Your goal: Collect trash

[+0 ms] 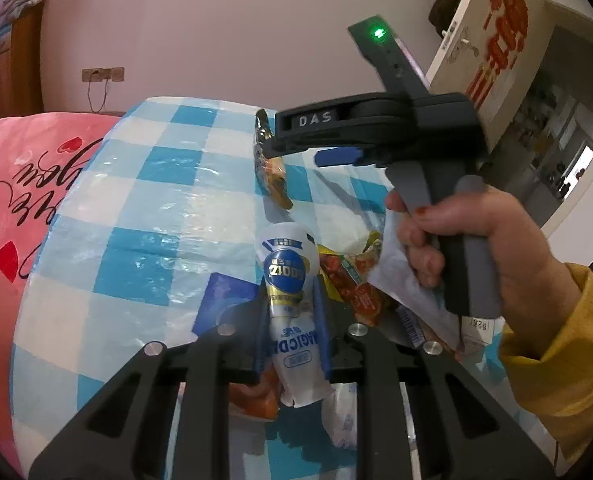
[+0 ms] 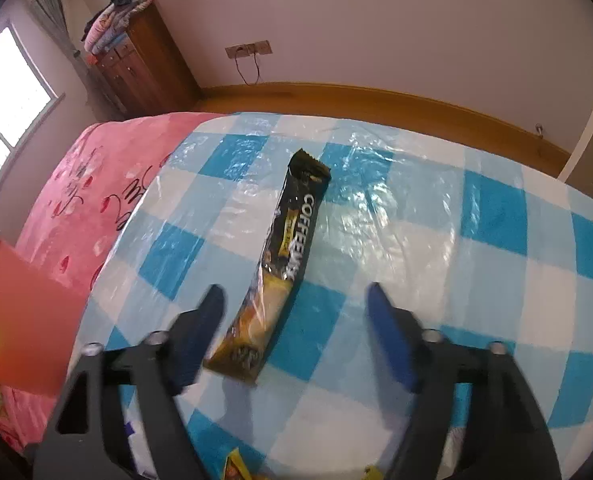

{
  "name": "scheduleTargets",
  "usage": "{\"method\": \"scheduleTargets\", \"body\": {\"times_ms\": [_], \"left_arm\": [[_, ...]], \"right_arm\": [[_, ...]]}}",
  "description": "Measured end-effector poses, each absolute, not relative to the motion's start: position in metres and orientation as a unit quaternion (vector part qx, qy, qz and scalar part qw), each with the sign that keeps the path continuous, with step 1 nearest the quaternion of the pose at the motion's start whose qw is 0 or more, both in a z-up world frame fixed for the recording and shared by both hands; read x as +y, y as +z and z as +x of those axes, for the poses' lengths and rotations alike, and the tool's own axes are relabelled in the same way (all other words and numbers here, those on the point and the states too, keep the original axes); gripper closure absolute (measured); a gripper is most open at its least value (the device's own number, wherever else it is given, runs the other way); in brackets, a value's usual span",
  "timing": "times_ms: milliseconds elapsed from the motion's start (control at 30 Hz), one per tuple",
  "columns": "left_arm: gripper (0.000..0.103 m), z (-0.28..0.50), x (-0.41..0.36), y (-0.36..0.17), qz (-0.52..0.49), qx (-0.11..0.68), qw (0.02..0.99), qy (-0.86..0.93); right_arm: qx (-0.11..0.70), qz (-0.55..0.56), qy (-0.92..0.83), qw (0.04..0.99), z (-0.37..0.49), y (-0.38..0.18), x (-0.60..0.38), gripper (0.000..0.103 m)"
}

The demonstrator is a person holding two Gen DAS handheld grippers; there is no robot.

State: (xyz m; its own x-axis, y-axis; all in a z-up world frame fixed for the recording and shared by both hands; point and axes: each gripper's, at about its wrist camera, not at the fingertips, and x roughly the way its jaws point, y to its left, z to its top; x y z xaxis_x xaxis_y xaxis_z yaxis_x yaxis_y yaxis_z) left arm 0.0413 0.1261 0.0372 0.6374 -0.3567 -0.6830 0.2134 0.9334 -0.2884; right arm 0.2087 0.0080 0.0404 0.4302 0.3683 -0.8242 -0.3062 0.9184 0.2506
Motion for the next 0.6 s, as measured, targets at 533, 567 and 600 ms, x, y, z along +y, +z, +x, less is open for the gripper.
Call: {"method": "scheduleTargets", "body": {"times_ms": [533,567,600], "left_arm": [[0.083,0.022,0.154,0.057,-0.126,0.37,0.908,-0.149],[0.083,0.02,0.156,0.057,-0.127,0.371,0.908,-0.148],[0.083,0.019,0.158,0.057,-0.129,0.371,0.908,-0.145]], "right_arm": [[0.469,-0.079,0.203,0.856,0.208,0.032,0.044,0.076],[0.466,-0.086,0.203,0.857,0.206,0.032,0.045,0.077],[0.463,-0.09,0.204,0.858,0.205,0.032,0.047,0.077]]}}
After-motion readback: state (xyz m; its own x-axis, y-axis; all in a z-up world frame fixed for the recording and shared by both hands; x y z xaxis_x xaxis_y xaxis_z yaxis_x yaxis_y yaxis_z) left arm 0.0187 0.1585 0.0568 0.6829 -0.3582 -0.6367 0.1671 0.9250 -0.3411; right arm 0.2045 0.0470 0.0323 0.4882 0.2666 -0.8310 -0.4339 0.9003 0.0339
